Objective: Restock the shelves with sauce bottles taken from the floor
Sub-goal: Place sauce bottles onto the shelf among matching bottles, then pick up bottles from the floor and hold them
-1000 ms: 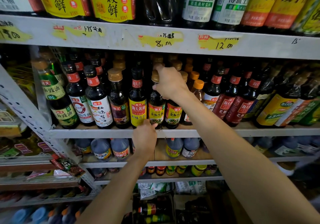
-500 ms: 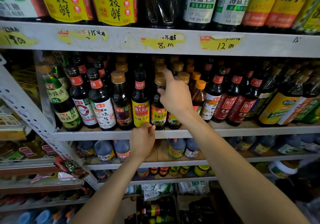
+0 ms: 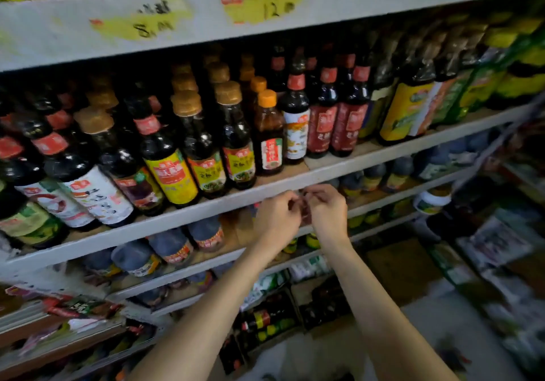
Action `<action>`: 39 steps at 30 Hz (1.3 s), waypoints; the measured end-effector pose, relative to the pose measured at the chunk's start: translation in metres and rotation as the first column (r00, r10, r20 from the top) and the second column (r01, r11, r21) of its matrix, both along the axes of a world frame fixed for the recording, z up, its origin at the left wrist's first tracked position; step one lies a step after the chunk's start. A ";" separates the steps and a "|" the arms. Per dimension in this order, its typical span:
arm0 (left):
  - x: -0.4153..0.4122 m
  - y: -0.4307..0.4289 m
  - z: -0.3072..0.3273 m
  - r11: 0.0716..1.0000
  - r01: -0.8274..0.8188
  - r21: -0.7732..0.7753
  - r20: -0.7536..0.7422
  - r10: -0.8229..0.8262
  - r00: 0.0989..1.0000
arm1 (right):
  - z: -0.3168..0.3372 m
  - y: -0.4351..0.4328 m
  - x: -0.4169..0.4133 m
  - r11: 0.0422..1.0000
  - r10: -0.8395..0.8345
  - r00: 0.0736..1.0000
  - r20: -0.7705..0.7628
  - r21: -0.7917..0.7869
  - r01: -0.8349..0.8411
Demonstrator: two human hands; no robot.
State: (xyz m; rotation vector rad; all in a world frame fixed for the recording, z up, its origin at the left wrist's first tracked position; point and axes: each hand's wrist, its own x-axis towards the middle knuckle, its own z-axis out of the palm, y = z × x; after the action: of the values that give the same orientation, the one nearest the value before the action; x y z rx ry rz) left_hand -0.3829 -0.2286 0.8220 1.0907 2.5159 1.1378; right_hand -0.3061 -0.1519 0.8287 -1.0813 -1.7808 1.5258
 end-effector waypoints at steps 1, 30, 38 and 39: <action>0.013 0.012 -0.006 0.999 0.033 -0.033 -0.005 -0.034 0.999 | -0.007 0.011 0.018 0.999 -0.036 0.999 -0.003 -0.018 0.035; 0.482 0.389 -0.645 0.244 0.779 -0.578 0.463 -0.687 0.559 | -0.723 0.258 0.617 0.682 -0.086 0.509 0.857 -0.321 0.657; 0.502 0.347 -0.828 0.226 0.802 -0.554 0.525 -0.653 0.546 | -0.879 0.275 0.620 0.869 -0.105 0.311 0.945 -0.065 0.490; 0.501 0.343 -0.835 0.214 0.804 -0.555 0.536 -0.646 0.543 | -0.881 0.277 0.622 0.872 -0.122 0.315 0.941 -0.050 0.487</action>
State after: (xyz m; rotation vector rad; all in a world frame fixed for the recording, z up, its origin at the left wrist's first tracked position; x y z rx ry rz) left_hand 0.1180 0.1142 -0.0133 1.4821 1.5441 -0.1512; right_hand 0.3160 0.1248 -0.0525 -2.7168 -1.7123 0.9603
